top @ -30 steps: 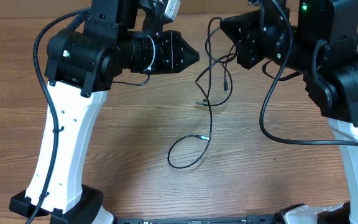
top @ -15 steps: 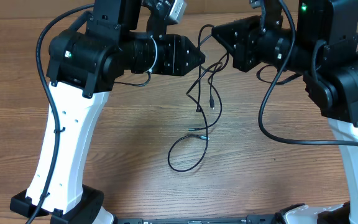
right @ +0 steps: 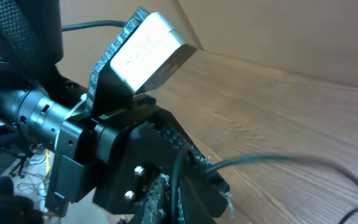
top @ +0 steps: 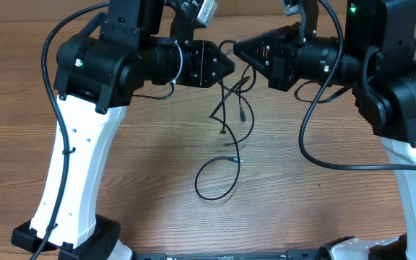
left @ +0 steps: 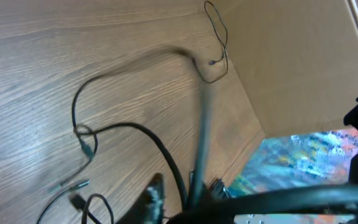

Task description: Untangle cables

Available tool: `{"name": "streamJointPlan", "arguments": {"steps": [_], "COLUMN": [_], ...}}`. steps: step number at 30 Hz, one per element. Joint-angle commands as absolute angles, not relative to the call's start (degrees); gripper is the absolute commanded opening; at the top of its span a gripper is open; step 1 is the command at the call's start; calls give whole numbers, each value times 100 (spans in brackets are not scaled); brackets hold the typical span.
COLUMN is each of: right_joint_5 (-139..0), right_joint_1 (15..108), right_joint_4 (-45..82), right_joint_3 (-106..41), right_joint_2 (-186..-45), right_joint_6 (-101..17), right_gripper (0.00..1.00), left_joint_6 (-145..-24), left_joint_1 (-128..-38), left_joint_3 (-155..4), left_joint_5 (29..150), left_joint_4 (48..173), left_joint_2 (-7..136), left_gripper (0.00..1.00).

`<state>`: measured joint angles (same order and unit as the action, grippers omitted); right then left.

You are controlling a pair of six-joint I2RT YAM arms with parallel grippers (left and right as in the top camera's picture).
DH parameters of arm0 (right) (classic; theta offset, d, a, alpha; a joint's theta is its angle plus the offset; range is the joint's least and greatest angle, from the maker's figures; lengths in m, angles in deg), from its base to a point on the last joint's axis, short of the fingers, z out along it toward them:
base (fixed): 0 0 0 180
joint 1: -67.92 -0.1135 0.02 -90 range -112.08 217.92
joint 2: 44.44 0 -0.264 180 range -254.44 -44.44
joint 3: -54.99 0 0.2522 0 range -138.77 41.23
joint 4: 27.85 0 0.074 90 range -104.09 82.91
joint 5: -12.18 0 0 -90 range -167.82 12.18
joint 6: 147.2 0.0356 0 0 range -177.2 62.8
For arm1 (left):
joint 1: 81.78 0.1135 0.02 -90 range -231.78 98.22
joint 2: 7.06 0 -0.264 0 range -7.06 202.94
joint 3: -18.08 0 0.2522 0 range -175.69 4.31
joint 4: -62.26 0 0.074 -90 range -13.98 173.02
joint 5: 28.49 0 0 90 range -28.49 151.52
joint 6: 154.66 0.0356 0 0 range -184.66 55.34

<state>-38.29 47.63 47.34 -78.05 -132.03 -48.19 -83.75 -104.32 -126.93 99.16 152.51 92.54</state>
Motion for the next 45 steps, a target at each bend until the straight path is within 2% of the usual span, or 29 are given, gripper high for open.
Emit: {"name": "streamJointPlan", "arguments": {"steps": [1, 28, 32, 34, 35, 37, 42, 45], "right_joint_5": [-3682, -8863, -8388, -7512, -7145, -6460, -5108, -4902], "right_joint_1": [4737, 4741, 4741, 4741, 4741, 4741, 4741, 4741], "right_joint_4": [4708, 4835, 4889, 4911, 4929, 4983, 5442, 5716], "right_joint_3": [-7845, -7845, -7845, -7845, -7845, -7845, -7845, -7845], "right_joint_2": [-13070, -13070, -13070, -13070, -13070, -13070, -13109, -13199], "right_joint_6": [-4782, -4823, -4998, -5492, -5728, -6242, -7931, -8486], "right_gripper": [4, 4, 4, 24, 43, 55, 58, 57], "left_joint_6": [-8286, -8283, -8281, -8283, -8283, -8299, -8664, -8834], "left_joint_1": [-10474, -10474, -10474, -10474, -10474, -10474, -10474, -10474], "left_joint_3": [-12791, -12791, -12791, -12791, -12791, -12791, -12791, -12791], "left_joint_5": [9857, 9857, 9857, 9860, 9860, 9866, 9908, 9982], "left_joint_4": [15232, 15507, 15542, 15529, 15527, 15531, 15535, 15535], "left_joint_2": [9291, 9291, 9291, 9291, 9291, 9291, 9291, 9291], "left_gripper": [4, 4, 4, 4, 4, 4, 4, 4]}}
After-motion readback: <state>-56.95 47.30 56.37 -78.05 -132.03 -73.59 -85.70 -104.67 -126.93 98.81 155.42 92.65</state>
